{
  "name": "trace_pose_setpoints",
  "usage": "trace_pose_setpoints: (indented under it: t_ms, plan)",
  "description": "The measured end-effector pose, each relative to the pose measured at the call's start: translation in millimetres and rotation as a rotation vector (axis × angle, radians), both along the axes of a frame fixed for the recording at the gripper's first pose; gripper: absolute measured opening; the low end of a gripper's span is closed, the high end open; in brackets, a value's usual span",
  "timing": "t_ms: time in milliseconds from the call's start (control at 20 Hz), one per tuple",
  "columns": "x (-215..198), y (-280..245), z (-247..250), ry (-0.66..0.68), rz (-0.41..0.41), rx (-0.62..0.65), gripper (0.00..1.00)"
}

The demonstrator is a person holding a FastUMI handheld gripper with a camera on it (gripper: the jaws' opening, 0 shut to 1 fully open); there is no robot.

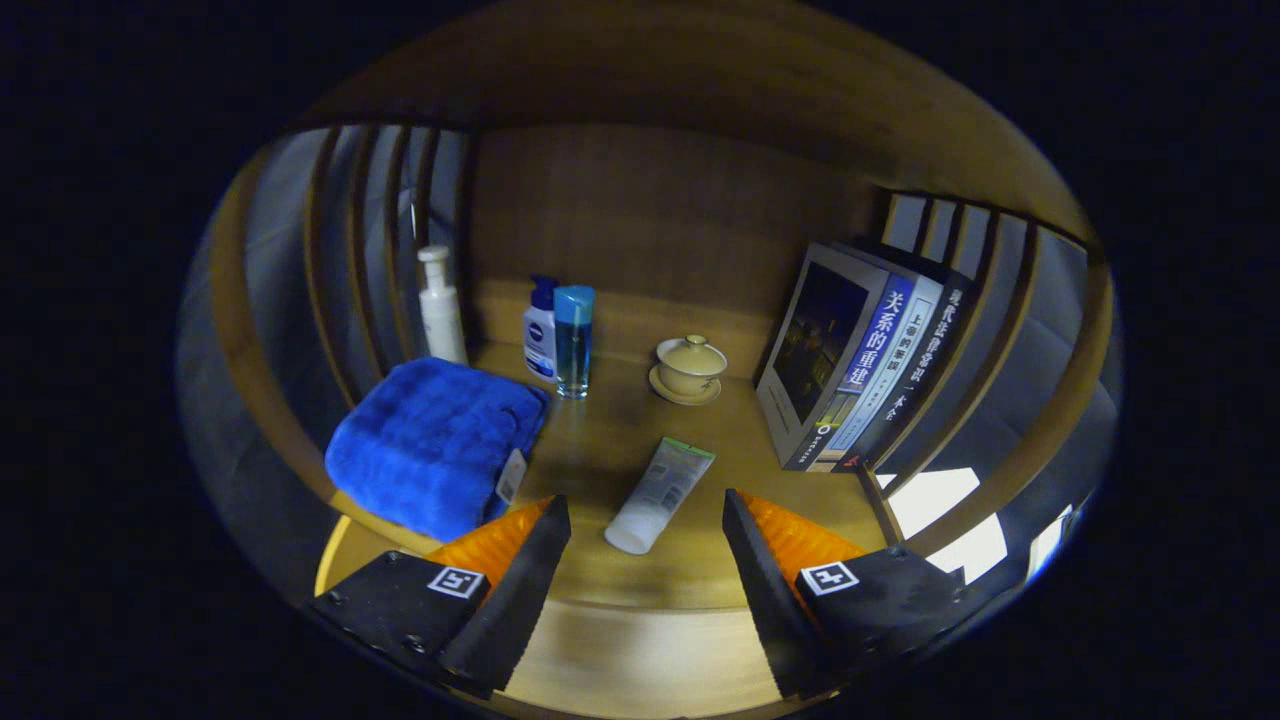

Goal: Pull open the drawer, take out the items inside it, and place them on the countertop above the cabinet.

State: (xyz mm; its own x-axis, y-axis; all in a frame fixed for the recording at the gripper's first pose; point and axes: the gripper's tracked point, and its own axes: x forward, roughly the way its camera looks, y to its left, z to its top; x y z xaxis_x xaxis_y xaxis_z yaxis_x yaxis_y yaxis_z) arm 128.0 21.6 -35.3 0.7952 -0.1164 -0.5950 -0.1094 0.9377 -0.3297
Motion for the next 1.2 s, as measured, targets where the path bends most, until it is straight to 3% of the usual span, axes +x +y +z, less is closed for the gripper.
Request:
trace_pose_setpoints:
  t_ms: [550,800,1200]
  plan:
    - [-125,-10,14,-0.13,-0.032,0.139,0.99]
    - [-176,-23,5,-0.216,-0.04,0.093,0.99]
    - [-236,-9,-28,-0.273,-0.025,0.148,0.99]
